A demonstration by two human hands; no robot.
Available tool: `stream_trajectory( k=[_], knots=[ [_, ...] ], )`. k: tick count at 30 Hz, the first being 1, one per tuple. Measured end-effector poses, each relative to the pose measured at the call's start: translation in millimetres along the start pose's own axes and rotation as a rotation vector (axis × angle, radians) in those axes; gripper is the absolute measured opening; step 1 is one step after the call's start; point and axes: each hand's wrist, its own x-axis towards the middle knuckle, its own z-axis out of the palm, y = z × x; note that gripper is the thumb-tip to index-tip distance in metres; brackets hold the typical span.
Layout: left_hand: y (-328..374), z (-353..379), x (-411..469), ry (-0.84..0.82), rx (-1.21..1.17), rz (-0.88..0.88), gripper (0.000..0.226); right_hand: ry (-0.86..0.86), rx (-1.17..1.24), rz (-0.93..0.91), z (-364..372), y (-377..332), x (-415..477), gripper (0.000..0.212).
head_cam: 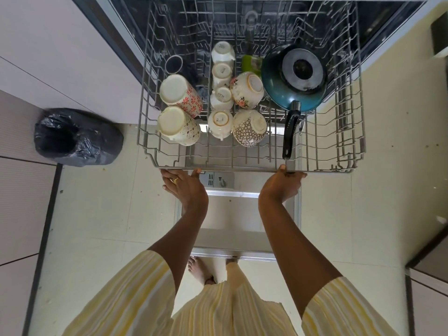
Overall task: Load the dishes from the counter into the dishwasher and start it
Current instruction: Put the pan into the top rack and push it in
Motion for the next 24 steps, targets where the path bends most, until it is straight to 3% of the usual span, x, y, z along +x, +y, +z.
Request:
stream_trajectory(
  k=[8, 12, 14, 18, 24],
  knots=[
    [29, 2, 27, -0.003, -0.028, 0.034, 0.083, -0.057, 0.033, -0.037, 18, -27, 19, 0.047],
    [46, 3, 47, -0.018, -0.005, 0.049, 0.085, -0.094, 0.02, -0.099, 26, -41, 34, 0.026],
    [54, 3, 56, -0.022, 0.011, 0.056, 0.085, -0.125, 0.021, -0.129, 28, -49, 41, 0.025],
    [80, 4, 78, -0.026, -0.011, 0.066, 0.083, -0.168, -0.13, -0.226, 39, -72, 61, 0.036],
    [126, -2, 132, -0.055, 0.099, 0.192, 0.08, -0.238, -0.225, -0.427, 73, -124, 93, 0.03]
  ],
)
